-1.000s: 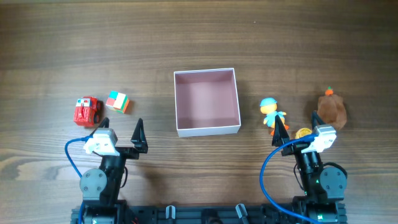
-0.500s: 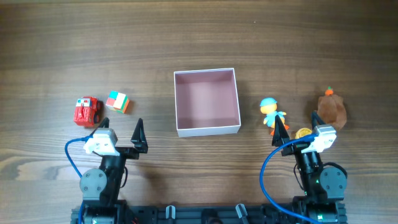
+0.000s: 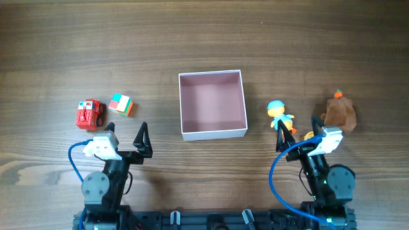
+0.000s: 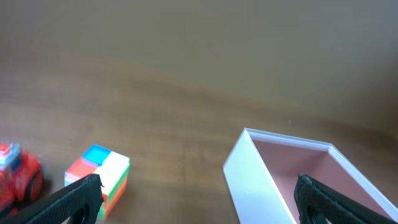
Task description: Pack container
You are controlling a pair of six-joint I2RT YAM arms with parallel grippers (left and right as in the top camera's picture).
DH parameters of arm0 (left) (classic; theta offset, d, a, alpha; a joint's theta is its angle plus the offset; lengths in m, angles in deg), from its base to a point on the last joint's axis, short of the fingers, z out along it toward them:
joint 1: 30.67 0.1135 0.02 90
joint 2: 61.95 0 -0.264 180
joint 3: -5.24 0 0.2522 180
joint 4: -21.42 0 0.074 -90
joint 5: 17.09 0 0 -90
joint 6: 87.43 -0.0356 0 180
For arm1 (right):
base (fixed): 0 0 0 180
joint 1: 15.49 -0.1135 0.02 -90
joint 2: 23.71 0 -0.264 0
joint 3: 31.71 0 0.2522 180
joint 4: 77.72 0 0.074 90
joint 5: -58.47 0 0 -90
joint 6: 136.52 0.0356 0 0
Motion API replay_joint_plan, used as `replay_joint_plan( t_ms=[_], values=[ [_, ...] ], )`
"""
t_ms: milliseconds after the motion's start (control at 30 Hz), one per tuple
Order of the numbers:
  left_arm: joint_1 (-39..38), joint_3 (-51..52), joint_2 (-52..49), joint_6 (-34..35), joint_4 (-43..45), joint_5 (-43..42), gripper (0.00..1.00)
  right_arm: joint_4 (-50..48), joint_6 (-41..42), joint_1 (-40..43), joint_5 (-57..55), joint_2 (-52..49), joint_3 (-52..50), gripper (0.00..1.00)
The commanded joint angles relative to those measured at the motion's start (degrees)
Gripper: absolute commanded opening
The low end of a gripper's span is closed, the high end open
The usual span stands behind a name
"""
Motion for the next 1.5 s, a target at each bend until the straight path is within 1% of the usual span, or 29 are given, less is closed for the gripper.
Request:
replay_joint_plan(
  t_ms=[0,67,167,267,367,433,467,533,600,633,667,767,800,833,867,900,933,967,1000,1033,1067,1133,1167,1333,1467],
  values=[
    [0.2,-11.2,-5.2,3.0,-5.5,-1.6,1.0,1.0,1.7,-0.2,3.1,-7.3,7.8,1.0],
    [0.2,-18.7,-10.6,3.0,-10.7,-1.5,1.0,3.5,0.6,-0.2,3.2,-14.0,14.7,1.0],
    [0.2,-30.2,-20.8,3.0,-20.3,1.2,1.0,12.7,-4.7,-0.2,4.3,-25.3,27.2,1.0],
    [0.2,-41.7,-32.3,2.8,-31.3,2.1,1.0,28.2,-11.0,-0.2,3.5,-38.4,42.5,1.0],
    [0.2,-50.3,-41.4,2.3,-39.7,2.1,1.0,46.0,-12.8,-0.2,1.2,-50.9,57.7,1.0],
    [0.2,-56.3,-48.1,-1.2,-46.6,2.1,1.0,56.8,-15.2,-0.2,0.6,-59.0,66.7,1.0],
    [0.2,-58.5,-50.6,-2.4,-49.1,2.1,1.0,60.3,-16.0,-0.2,0.6,-62.6,70.2,1.0],
    [0.2,-61.5,-54.6,-2.8,-52.2,2.0,1.0,64.1,-15.8,-0.2,1.8,-68.7,75.6,1.0],
    [0.2,-62.1,-56.7,-2.8,-53.0,2.1,1.0,64.3,-16.2,-0.2,4.9,-72.1,76.6,0.99],
    [0.2,-62.1,-57.3,-2.8,-53.2,2.1,1.0,64.1,-16.3,-0.2,5.0,-73.6,76.5,0.89],
    [0.2,-62.1,-57.8,-2.8,-53.3,2.1,1.0,64.1,-16.0,-0.2,3.8,-75.4,76.5,0.76],
    [0.2,-62.1,-58.9,-2.8,-53.3,2.3,1.0,63.9,-13.4,-1.0,1.7,-80.7,76.5,0.46],
    [0.2,-62.1,-59.2,-2.8,-53.3,2.6,0.96,63.5,-13.2,-2.1,1.6,-82.9,76.5,0.27],
    [0.2,-62.0,-59.5,-2.8,-53.2,3.0,0.91,62.9,-13.2,-3.5,1.2,-84.7,76.5,0.16],
    [0.2,-62.0,-59.8,-2.8,-53.2,3.4,0.86,62.2,-13.2,-5.1,0.5,-86.2,76.5,0.08],
    [0.2,-62.0,-60.0,-2.8,-53.1,3.7,0.79,61.4,-13.1,-6.6,-0.2,-87.6,76.5,0.04],
    [0.2,-62.0,-60.2,-2.8,-53.1,4.0,0.67,60.3,-13.1,-8.3,-1.2,-89.0,76.5,0.04],
    [0.2,-62.0,-60.3,-2.8,-53.1,4.3,0.53,59.4,-12.8,-9.6,-2.1,-90.1,76.5,0.04],
    [0.2,-62.0,-60.5,-2.8,-53.1,4.7,0.34,58.1,-11.6,-11.3,-3.3,-91.6,76.5,0.04],
    [0.2,-62.0,-60.6,-2.8,-53.1,4.9,0.23,57.1,-11.2,-12.7,-3.9,-92.7,76.5,0.04],
    [0.2,-62.0,-60.6,-2.8,-53.1,4.9,0.22,56.2,-11.1,-13.7,-4.0,-93.6,76.5,0.04],
    [0.2,-62.0,-60.7,-2.8,-53.1,4.9,0.15,54.9,-10.1,-15.2,-4.0,-95.4,76.5,0.04],
    [0.2,-62.0,-60.7,-2.8,-53.1,4.9,0.14,54.4,-10.0,-16.0,-3.9,-96.3,76.5,0.04],
    [0.2,-62.0,-60.7,-2.8,-53.0,4.9,0.18,53.7,-9.9,-18.9,-2.4,-101.7,76.5,0.04],
    [0.2,-62.0,-60.7,-2.8,-52.9,4.9,0.22,52.3,-10.2,-20.2,-1.5,-102.8,76.5,0.04]
  ],
)
